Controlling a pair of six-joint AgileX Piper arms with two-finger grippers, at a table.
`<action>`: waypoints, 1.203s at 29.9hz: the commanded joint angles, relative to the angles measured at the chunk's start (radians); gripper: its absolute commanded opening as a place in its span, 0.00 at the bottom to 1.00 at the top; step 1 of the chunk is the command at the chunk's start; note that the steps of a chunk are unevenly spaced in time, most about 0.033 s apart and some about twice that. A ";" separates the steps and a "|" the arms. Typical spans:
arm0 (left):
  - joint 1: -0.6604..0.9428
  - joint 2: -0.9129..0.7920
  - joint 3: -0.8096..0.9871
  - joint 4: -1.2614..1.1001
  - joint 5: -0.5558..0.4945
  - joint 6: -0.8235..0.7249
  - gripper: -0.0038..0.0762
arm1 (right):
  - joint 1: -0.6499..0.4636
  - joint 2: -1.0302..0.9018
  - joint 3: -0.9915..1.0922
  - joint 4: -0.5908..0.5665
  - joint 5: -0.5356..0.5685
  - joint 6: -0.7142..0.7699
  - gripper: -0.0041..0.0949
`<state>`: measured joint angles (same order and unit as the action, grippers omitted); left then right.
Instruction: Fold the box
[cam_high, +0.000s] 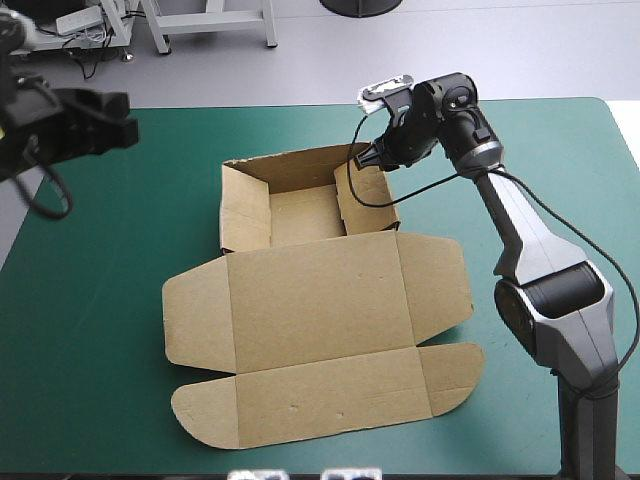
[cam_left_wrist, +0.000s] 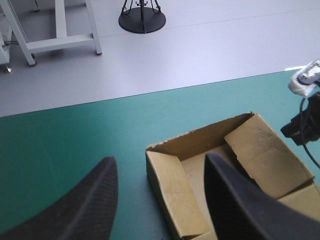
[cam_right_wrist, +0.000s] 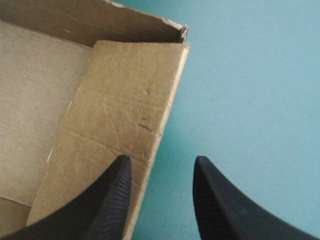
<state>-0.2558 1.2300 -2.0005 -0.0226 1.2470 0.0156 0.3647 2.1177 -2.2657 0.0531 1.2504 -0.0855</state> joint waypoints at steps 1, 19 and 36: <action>-0.001 -0.166 0.116 -0.012 0.042 0.033 0.53 | -0.007 -0.068 0.021 0.003 0.005 0.002 0.42; -0.001 -0.936 0.961 -0.008 0.040 0.131 0.53 | -0.007 0.024 0.053 0.133 0.005 -0.002 0.42; -0.001 -1.111 1.231 -0.005 -0.027 0.129 0.39 | -0.007 0.022 0.017 0.087 0.004 0.009 0.04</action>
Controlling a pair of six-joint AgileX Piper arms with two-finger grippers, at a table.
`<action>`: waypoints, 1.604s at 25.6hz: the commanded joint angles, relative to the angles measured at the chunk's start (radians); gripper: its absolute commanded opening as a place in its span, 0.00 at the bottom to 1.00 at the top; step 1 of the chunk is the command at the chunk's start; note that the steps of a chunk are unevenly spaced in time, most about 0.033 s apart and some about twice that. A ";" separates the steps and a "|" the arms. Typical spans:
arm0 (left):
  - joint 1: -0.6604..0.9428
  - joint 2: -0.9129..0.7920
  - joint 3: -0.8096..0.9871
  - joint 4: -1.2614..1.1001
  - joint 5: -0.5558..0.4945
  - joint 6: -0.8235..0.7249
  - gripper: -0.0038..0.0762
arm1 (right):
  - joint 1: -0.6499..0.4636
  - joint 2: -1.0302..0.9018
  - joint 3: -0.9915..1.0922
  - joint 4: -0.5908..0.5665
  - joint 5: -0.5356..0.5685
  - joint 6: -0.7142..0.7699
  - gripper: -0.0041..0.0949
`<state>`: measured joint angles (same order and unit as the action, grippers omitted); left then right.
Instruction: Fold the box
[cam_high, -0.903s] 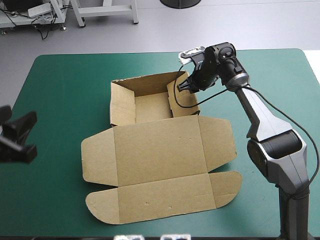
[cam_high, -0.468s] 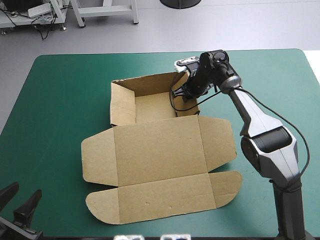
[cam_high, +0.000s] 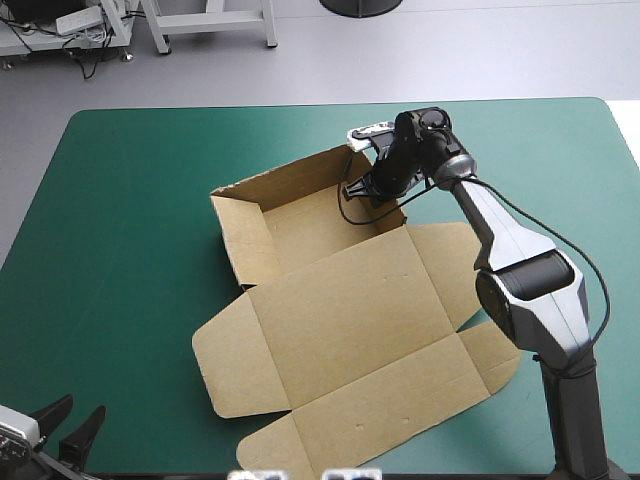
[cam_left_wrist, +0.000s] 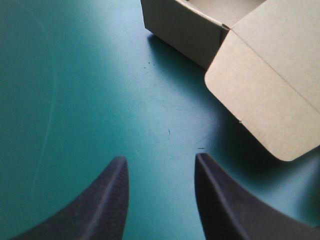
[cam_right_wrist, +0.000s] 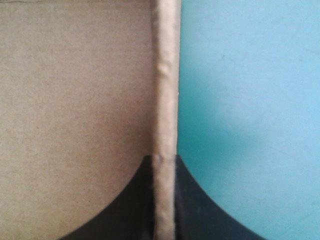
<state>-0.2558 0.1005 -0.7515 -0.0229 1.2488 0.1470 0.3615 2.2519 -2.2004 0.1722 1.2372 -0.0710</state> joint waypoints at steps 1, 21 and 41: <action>-0.001 0.018 -0.018 -0.005 -0.028 0.001 0.37 | -0.004 -0.132 -0.057 -0.074 0.018 0.001 0.04; -0.001 0.018 -0.018 0.041 -0.107 0.001 0.32 | -0.635 -0.584 0.255 -0.160 0.018 0.010 0.04; -0.001 0.018 -0.018 0.041 -0.108 0.001 0.32 | -0.823 -0.511 1.023 -0.113 -0.515 -0.199 0.11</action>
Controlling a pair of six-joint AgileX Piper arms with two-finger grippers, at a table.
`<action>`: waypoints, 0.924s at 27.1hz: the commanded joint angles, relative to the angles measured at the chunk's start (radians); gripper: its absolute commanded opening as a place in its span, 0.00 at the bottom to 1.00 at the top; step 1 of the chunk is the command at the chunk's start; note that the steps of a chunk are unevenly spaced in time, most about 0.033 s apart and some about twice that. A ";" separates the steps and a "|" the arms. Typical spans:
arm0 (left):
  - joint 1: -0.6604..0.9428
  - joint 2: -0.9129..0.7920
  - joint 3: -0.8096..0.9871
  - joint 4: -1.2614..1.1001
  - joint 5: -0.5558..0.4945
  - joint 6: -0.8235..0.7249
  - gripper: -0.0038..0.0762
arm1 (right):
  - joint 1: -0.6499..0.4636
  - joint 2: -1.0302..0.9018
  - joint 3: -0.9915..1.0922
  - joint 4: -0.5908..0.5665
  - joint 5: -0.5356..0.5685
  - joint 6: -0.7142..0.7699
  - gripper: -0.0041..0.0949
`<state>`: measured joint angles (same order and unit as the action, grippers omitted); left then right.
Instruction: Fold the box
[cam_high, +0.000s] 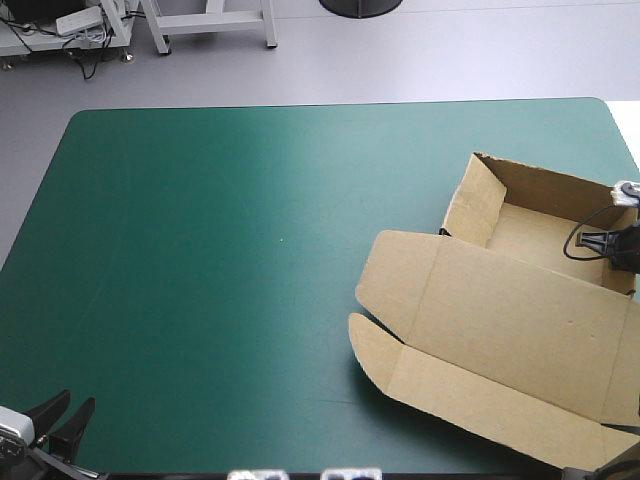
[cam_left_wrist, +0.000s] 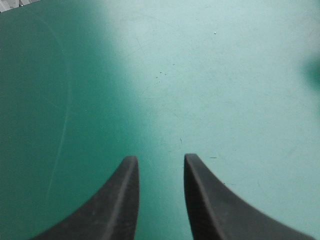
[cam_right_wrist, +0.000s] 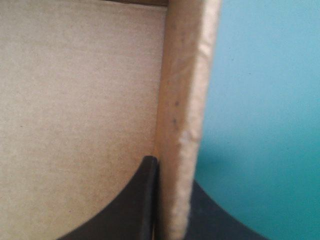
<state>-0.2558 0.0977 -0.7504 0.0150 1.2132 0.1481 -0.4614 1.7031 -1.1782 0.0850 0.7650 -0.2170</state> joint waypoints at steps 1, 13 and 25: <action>-0.001 0.021 -0.019 0.003 -0.073 0.000 0.32 | 0.000 0.033 -0.018 -0.047 -0.025 -0.055 0.17; -0.001 0.021 -0.019 0.010 -0.073 0.000 0.32 | 0.000 0.003 -0.238 -0.044 0.182 -0.081 0.44; -0.001 0.021 -0.019 0.048 -0.067 0.000 0.32 | 0.000 -0.221 -0.405 -0.019 0.221 0.003 0.42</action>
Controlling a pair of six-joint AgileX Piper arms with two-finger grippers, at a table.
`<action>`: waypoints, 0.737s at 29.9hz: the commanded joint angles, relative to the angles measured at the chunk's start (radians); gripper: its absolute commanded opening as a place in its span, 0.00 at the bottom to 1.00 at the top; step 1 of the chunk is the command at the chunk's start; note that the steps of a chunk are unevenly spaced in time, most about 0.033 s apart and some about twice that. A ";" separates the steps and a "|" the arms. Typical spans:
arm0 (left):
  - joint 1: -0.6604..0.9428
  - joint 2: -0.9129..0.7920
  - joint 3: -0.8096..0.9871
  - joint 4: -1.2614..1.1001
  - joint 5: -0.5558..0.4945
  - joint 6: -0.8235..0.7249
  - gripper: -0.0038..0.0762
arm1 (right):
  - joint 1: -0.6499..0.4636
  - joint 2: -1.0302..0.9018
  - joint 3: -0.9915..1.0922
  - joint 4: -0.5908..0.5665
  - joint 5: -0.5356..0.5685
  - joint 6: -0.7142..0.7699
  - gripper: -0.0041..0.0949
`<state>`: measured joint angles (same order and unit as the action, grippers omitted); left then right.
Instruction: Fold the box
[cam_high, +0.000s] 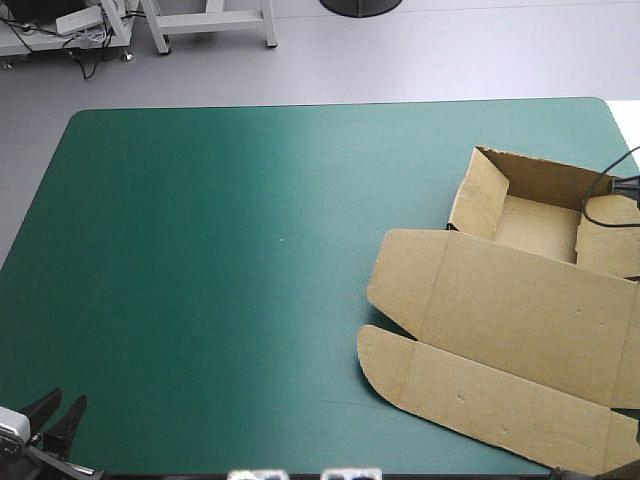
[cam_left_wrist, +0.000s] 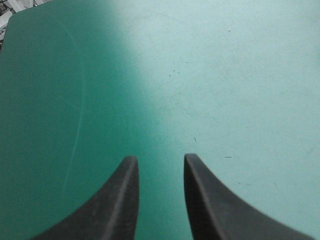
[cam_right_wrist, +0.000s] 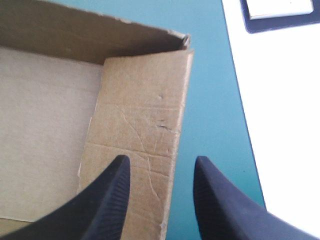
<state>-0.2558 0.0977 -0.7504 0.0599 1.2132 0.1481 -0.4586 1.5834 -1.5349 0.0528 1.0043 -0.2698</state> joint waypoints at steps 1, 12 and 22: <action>-0.001 0.021 -0.019 0.003 -0.065 0.000 0.32 | -0.003 -0.120 -0.053 0.024 -0.013 0.097 0.40; -0.001 0.021 -0.019 0.015 -0.068 0.024 0.32 | 0.002 -0.445 -0.080 0.431 0.132 0.033 0.03; -0.001 0.021 0.004 -0.001 -0.068 0.040 0.32 | 0.166 -0.876 0.084 0.352 0.084 -0.005 0.03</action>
<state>-0.2558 0.0977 -0.7465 0.0634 1.2132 0.1904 -0.3318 0.8022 -1.5161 0.4515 1.1507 -0.2628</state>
